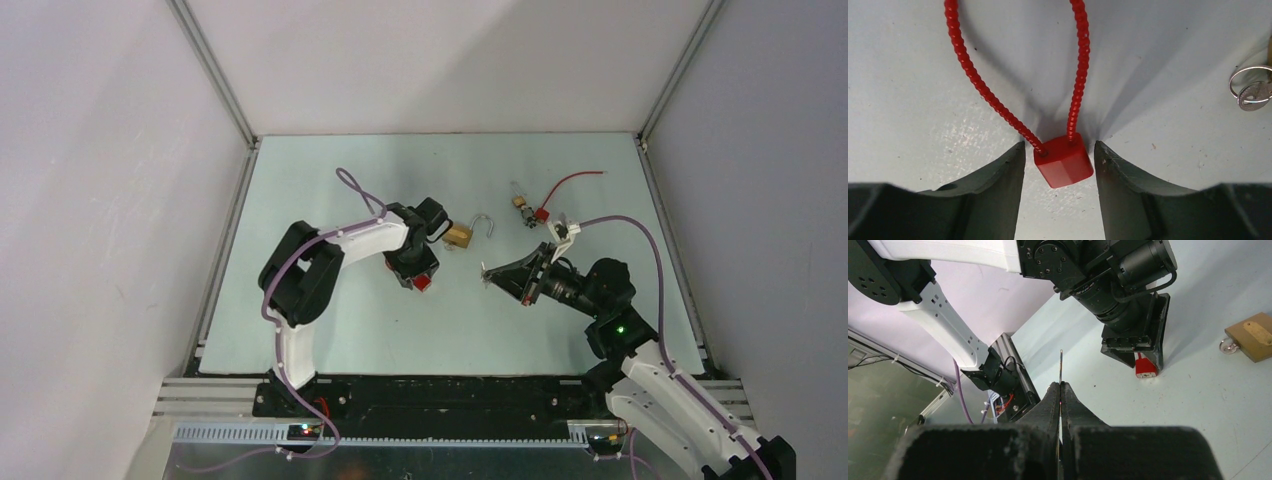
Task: Unlock with the key
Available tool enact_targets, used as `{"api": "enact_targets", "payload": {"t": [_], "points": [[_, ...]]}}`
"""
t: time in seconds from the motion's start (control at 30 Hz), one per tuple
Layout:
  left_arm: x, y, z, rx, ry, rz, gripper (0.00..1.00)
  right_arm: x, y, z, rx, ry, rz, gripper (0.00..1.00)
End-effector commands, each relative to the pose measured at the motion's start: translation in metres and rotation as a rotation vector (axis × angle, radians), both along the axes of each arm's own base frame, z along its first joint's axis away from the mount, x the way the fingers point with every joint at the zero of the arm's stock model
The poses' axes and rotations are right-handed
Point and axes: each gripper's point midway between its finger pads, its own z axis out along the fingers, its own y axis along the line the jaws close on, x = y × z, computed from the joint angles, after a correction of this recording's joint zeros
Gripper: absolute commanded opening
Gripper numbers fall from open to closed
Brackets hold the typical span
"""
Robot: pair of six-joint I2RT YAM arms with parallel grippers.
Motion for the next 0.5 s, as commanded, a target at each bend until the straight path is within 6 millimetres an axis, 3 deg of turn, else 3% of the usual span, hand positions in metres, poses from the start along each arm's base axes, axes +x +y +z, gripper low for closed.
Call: {"api": "enact_targets", "payload": {"t": [0.0,0.27,0.47], "points": [[0.0108,0.0079,-0.0022,0.032,-0.020,0.043,0.56,-0.0001,0.0009,0.0035,0.002,-0.035,0.018,0.00],[0.0117,0.0158,-0.0041,0.040,-0.012,0.049,0.55,0.0045,0.0028,0.0010,0.002,-0.033,0.014,0.00],[0.0104,0.0155,0.0011,0.028,-0.018,0.041,0.35,0.0058,0.0051,-0.0028,-0.008,-0.032,0.016,0.00]]}}
